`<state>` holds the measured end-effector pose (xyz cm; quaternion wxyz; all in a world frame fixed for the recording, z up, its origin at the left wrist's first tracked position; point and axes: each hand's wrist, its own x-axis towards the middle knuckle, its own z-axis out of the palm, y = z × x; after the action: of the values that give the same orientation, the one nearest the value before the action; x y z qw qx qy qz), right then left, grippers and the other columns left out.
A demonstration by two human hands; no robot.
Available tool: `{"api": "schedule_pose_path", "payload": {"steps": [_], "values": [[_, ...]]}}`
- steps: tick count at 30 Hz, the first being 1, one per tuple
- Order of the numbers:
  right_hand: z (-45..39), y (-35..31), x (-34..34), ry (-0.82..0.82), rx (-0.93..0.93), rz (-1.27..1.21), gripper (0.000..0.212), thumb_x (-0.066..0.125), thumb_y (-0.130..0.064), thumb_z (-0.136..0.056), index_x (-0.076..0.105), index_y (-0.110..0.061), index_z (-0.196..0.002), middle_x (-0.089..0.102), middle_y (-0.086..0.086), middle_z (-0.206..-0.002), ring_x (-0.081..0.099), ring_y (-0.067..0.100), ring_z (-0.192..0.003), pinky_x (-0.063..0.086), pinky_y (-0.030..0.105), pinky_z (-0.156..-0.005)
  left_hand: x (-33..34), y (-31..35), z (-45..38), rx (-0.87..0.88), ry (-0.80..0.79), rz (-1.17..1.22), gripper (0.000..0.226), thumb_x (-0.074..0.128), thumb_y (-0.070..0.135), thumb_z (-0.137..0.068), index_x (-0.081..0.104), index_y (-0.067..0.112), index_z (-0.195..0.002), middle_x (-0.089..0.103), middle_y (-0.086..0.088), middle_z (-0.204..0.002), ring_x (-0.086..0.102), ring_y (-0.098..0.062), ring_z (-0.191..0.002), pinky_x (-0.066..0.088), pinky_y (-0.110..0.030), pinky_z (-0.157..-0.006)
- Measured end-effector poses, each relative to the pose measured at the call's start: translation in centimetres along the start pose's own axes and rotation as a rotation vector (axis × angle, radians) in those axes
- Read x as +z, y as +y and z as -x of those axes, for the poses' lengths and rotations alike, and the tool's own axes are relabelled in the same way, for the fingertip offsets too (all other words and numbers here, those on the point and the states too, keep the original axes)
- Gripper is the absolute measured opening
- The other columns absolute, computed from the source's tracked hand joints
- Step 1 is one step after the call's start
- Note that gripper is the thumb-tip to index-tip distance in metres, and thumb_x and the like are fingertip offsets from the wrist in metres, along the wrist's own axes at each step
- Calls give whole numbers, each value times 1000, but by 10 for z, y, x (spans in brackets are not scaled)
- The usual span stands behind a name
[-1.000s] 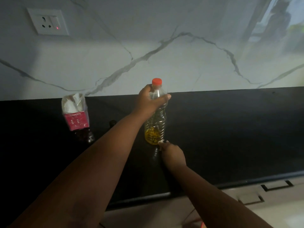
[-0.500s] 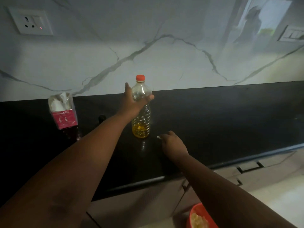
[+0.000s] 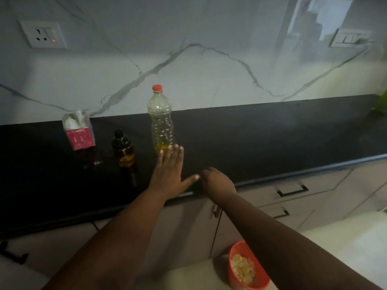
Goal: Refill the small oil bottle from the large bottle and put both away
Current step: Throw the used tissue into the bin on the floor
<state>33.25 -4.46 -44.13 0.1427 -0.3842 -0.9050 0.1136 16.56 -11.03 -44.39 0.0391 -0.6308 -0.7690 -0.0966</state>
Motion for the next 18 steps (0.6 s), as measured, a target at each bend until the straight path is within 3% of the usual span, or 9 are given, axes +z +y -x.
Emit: {"api": "schedule_pose_path", "payload": {"steps": [5, 10, 14, 18], "values": [[72, 28, 3, -16, -31, 4, 23, 55, -14, -91, 63, -14, -113, 63, 7, -111, 61, 24, -101, 46, 29, -83, 30, 71, 56, 71, -129, -47, 85, 23, 65, -99, -10, 12, -157, -12, -8, -166, -23, -20, -148, -22, -37, -114], [144, 66, 14, -38, 67, 20, 17, 50, -15, -92, 64, -13, -102, 64, 9, -103, 63, 26, -93, 36, 23, -71, 56, 134, 100, 118, -312, -4, 78, 27, 55, -103, -7, 12, -158, -11, -8, -167, -15, -23, -152, -16, -36, -118], [190, 95, 19, -80, 125, 36, 23, 45, -14, -94, 65, -10, -105, 64, 11, -105, 62, 30, -96, 45, 29, -78, 77, 166, 119, 134, -494, 30, 77, 26, 53, -104, -7, 10, -158, -12, -9, -166, -13, -23, -153, -11, -37, -121], [227, 123, 23, -129, 206, 97, 23, 46, -11, -89, 65, -12, -101, 65, 10, -104, 62, 29, -95, 45, 31, -74, 101, 197, 125, 162, -599, 3, 76, 27, 51, -105, -7, 9, -158, -12, -10, -166, -11, -24, -153, -8, -38, -122]]}}
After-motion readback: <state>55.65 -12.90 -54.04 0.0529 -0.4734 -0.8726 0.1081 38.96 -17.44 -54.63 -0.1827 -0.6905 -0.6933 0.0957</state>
